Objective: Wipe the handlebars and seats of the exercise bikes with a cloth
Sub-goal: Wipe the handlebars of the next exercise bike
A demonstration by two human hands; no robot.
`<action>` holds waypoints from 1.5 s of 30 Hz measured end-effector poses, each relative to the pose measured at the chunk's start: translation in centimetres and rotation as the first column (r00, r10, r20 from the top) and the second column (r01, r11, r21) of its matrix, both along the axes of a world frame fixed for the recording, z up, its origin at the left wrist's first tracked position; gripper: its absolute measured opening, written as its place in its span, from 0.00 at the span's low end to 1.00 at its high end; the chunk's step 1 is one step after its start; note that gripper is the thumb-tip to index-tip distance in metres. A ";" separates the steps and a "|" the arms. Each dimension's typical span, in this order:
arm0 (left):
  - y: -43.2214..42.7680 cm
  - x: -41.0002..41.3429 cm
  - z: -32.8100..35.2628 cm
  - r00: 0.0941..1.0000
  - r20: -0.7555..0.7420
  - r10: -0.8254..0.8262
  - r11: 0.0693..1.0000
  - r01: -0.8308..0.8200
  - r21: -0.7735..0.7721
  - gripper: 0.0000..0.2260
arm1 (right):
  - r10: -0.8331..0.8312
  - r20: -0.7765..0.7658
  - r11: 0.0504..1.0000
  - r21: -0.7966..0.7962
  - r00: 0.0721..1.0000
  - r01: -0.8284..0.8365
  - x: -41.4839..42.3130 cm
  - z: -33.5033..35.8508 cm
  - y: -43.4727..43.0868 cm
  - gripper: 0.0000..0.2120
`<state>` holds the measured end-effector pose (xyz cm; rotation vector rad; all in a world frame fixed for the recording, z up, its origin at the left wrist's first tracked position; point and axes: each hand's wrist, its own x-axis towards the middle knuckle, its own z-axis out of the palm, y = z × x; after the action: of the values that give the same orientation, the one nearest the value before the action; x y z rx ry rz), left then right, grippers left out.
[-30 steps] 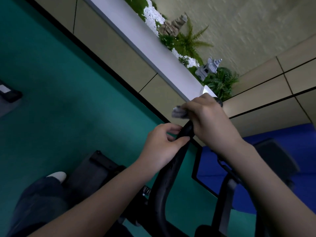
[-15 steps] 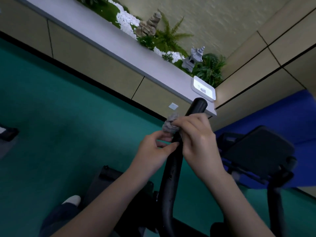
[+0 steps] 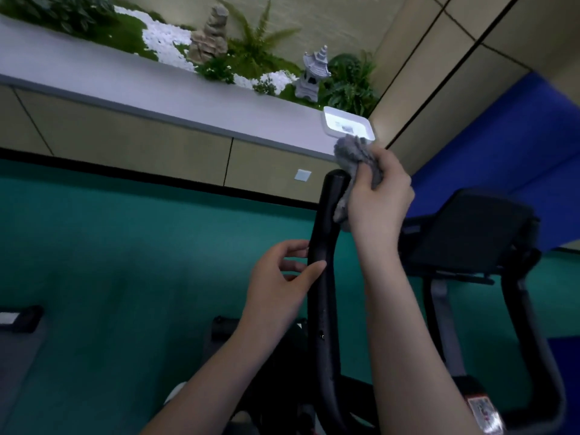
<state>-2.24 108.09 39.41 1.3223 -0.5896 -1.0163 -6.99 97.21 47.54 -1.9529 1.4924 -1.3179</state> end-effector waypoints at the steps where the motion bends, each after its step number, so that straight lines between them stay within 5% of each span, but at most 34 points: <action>1: 0.0 0.0 0.0 1.000 0.004 0.000 1.000 0.000 0.002 0.11 | 0.016 0.032 0.994 0.105 0.999 -0.019 0.0 -0.3 -0.2 0.12; 6: 0.0 0.0 -0.1 1.000 0.014 0.001 1.000 -0.001 -0.011 0.11 | 0.099 0.354 0.883 0.399 0.930 -0.246 -0.5 -1.2 -0.1 0.10; 17: 0.2 0.1 0.2 1.000 -0.017 -0.001 1.000 0.001 -0.015 0.11 | 0.007 0.465 0.780 0.551 0.885 -0.296 -1.3 -3.6 1.6 0.14; 28: 0.4 1.9 0.3 0.993 -0.025 -0.116 0.992 0.114 -0.050 0.10 | 0.036 0.373 0.750 0.604 0.927 -0.272 -2.5 -4.5 3.1 0.15; 35: 0.0 2.3 0.4 0.982 0.071 -0.176 0.983 0.179 -0.039 0.13 | -0.063 0.518 0.755 0.584 0.853 -0.299 -1.9 -4.5 3.9 0.15; 40: -0.1 2.4 0.4 0.980 0.075 -0.185 0.982 0.186 -0.017 0.13 | -0.050 0.253 0.838 0.537 0.966 -0.097 -2.2 -4.7 5.5 0.13; 45: 0.0 2.6 0.3 0.977 0.082 -0.196 0.980 0.197 -0.008 0.12 | -0.057 0.185 0.844 0.535 0.981 -0.052 -3.5 -5.3 7.0 0.13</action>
<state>0.38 108.05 39.72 1.3143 -0.8002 -1.1198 -10.45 104.21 42.28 -1.4185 1.5536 -0.9165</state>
